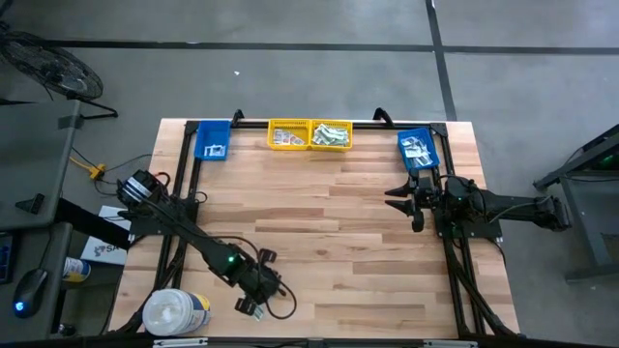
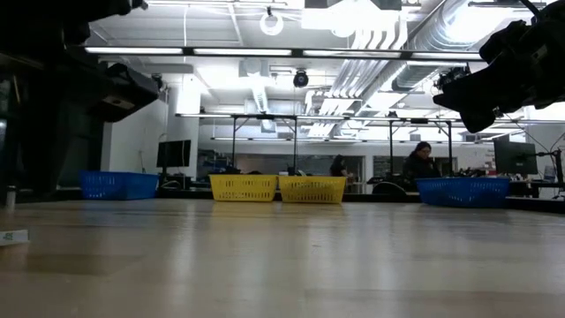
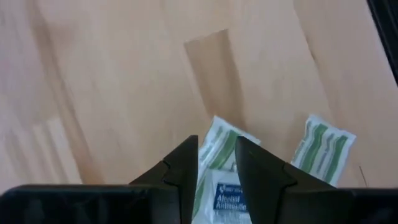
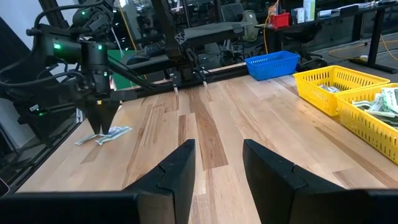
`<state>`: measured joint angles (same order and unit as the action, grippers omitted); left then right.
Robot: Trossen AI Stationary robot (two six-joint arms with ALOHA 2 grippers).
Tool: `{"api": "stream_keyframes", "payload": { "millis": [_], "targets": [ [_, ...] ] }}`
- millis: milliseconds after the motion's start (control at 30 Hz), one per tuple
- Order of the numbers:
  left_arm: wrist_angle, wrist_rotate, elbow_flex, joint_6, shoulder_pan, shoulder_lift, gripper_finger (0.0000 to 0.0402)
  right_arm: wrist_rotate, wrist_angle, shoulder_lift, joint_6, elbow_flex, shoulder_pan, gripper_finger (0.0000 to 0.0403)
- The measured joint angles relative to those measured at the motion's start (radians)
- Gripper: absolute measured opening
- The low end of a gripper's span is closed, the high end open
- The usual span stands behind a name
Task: Pick & Place First Aid Supplies
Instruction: Put the green bandage pack into the right yellow bin
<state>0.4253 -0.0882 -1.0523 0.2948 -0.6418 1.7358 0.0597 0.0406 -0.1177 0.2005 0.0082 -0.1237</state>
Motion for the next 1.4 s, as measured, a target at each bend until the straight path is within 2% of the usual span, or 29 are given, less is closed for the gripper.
{"api": "stream_keyframes", "payload": {
  "millis": [267, 533, 967, 1067, 1300, 1400],
  "targets": [
    [-0.017, -0.029, 0.001, -0.127, 0.000, 0.015, 0.0108, 0.000, 0.000, 0.000, 0.000, 0.000, 0.000, 0.0129],
    [-0.050, -0.003, -0.002, -0.186, 0.000, 0.056, 0.0108, 0.000, 0.000, 0.000, 0.000, 0.000, 0.000, 0.0129],
    [-0.066, 0.033, -0.007, -0.199, 0.001, 0.166, 0.0105, 0.000, 0.001, -0.011, 0.000, 0.000, 0.000, 0.0129],
    [-0.066, 0.034, -0.006, -0.163, 0.001, 0.168, 0.0087, 0.000, 0.001, -0.011, 0.000, 0.000, 0.000, 0.0129],
    [-0.065, 0.042, -0.005, -0.115, 0.002, 0.168, 0.0013, 0.000, 0.001, -0.012, 0.000, 0.000, 0.000, 0.0129],
    [-0.067, 0.033, -0.004, -0.084, 0.002, 0.168, 0.0005, 0.000, 0.001, -0.012, 0.000, 0.000, 0.000, 0.0129]
  ]
}}
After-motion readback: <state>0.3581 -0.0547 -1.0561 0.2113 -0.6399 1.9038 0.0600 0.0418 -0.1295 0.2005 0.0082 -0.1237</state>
